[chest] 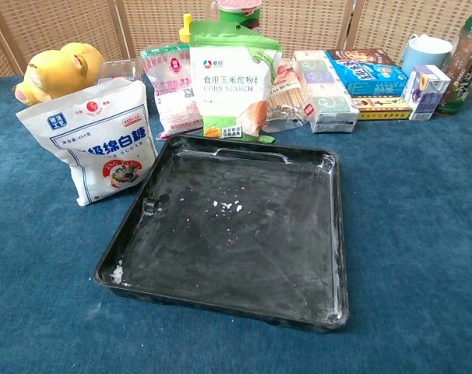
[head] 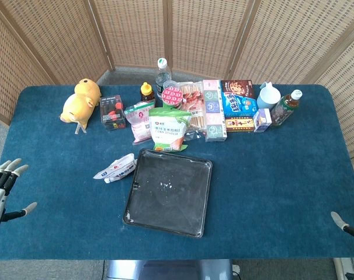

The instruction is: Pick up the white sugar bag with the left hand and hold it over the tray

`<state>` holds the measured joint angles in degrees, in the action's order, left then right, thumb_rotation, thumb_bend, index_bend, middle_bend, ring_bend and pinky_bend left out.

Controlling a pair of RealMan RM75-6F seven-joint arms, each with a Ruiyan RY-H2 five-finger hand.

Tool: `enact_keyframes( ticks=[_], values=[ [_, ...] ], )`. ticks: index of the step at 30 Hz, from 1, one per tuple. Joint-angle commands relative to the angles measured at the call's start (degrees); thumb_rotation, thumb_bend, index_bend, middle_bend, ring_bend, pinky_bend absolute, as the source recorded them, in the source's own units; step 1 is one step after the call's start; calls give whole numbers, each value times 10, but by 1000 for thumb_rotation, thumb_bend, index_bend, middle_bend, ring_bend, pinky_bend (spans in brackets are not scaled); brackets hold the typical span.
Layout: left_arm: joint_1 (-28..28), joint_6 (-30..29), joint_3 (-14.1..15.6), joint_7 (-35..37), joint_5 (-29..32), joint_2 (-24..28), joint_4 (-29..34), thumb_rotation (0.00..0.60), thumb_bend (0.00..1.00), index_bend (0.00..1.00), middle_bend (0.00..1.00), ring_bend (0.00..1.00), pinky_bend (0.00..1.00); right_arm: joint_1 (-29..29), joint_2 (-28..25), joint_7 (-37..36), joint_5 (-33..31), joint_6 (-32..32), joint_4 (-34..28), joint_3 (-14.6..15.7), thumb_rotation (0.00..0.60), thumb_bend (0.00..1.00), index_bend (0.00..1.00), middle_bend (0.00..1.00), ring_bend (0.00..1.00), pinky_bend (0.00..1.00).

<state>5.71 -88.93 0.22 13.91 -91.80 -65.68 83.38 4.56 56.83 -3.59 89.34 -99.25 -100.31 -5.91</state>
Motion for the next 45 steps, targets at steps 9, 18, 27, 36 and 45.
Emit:
enact_keyframes(
  ticks=[9,18,27,36,45],
  values=[
    [29,47,-4,46,2,-30,-17,600,147,117,53,26,68,2,-6,-15,9,0,-5,4,600,94,43,0,0,0],
    [98,118,-43,83,25,-155,-60,600,140,78,53,26,68,-7,-14,-44,9,25,-5,10,600,94,43,0,0,0],
    [133,149,-68,32,56,-229,-69,600,140,78,53,25,69,-5,-21,-69,3,20,-3,7,600,94,43,0,0,0],
    [142,175,-70,11,91,-266,-93,600,140,75,51,26,69,-4,-29,-92,1,22,1,6,600,94,43,0,0,0],
    [162,184,-81,4,99,-309,-123,600,141,75,49,26,68,-2,-31,-101,1,16,0,5,600,94,43,0,0,0]
  ],
)
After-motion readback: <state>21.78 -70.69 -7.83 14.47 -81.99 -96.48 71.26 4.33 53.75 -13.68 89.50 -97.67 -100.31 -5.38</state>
